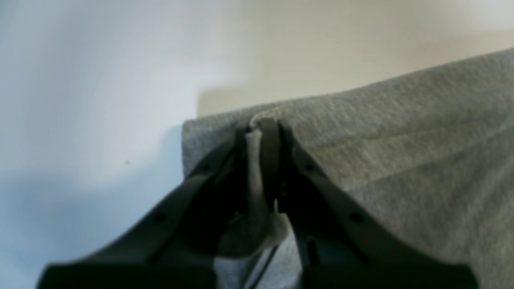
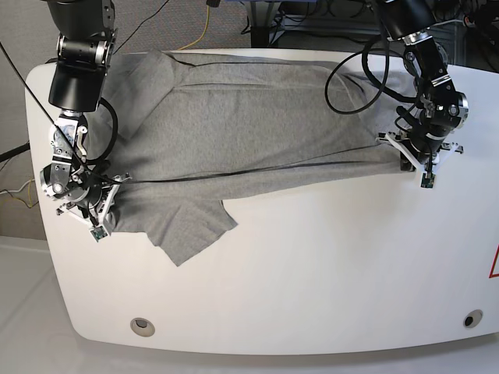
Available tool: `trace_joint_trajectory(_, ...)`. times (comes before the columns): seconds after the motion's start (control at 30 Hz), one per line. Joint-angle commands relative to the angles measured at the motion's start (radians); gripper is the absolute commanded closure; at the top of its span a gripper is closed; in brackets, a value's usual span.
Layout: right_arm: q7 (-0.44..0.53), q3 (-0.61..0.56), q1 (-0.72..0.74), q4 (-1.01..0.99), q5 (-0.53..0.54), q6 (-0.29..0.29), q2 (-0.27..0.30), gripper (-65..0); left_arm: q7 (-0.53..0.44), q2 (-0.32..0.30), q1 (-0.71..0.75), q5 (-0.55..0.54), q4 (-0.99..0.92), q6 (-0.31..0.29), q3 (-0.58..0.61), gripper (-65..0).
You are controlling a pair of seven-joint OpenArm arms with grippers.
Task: Fold the T-shirt properly
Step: 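Drag the held shirt sides with both grippers toward the robot, folding the shirt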
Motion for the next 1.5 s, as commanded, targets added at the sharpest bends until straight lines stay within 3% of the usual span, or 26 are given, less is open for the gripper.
trace_joint_trajectory(0.0, -0.006, 0.006, 0.019, 0.049, 0.001, -0.005, 0.01, -3.0, -0.02, -0.009, -0.015, -0.005, 0.033, 0.005, -0.001, -0.5)
trace_joint_trajectory(0.6, -0.115, 0.008, -0.054, 0.208, -0.001, -0.006, 0.016, -2.9, -0.02, 0.003, 0.011, -0.005, 0.05, 0.005, -0.001, -0.5)
trace_joint_trajectory(1.0, -0.169, 0.069, -0.123, 0.294, -0.002, -0.006, 0.018, -2.9, -0.02, 0.003, 0.011, -0.003, 0.053, 0.005, -0.001, -0.5)
trace_joint_trajectory(1.47, -0.215, 0.072, -0.205, 0.354, -0.127, -0.005, 0.008, -2.9, -0.02, 0.003, 0.028, -0.002, 0.053, 0.005, -0.001, -0.5)
